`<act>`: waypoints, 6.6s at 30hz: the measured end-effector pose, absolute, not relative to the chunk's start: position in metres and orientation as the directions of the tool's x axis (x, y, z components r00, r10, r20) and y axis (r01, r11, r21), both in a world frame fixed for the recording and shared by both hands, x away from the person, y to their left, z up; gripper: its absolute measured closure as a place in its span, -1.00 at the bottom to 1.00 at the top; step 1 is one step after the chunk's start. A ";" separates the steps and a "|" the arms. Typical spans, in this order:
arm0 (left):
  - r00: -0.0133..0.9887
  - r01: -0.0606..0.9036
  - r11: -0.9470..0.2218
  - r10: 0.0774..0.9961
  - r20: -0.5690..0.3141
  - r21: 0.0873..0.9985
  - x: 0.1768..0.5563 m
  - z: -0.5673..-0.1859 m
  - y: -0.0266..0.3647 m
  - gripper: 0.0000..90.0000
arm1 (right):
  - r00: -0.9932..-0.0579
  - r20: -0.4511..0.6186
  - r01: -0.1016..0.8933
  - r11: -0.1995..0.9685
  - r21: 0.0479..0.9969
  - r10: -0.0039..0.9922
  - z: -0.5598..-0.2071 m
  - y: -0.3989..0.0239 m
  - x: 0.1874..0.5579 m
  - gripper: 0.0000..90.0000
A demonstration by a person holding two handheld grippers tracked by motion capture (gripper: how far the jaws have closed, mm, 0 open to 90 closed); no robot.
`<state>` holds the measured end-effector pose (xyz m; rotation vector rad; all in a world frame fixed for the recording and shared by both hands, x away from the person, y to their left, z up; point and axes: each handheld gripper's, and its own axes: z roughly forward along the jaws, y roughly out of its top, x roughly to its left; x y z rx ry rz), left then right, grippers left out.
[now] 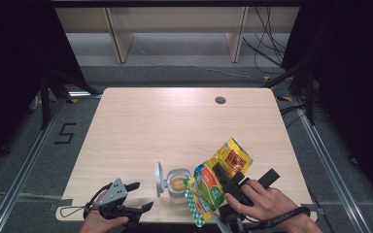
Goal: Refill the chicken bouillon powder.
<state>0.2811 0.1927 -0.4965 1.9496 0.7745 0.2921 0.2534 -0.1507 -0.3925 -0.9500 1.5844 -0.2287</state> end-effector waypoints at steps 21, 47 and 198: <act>0.764 0.395 -0.313 0.635 -0.119 0.863 0.281 -0.497 0.192 -0.60 | -0.018 -0.799 -0.430 0.726 -0.537 -0.602 -0.397 -0.157 0.253 0.44; 0.776 0.372 -0.328 0.623 -0.097 0.868 0.281 -0.495 0.193 -0.60 | 0.057 -0.705 -0.449 0.613 -0.650 -0.707 -0.388 -0.142 0.255 0.44; 0.773 0.362 -0.334 0.629 -0.080 0.870 0.281 -0.493 0.195 -0.60 | -0.638 -0.735 -0.375 0.739 0.560 0.232 -0.469 -0.205 0.282 0.61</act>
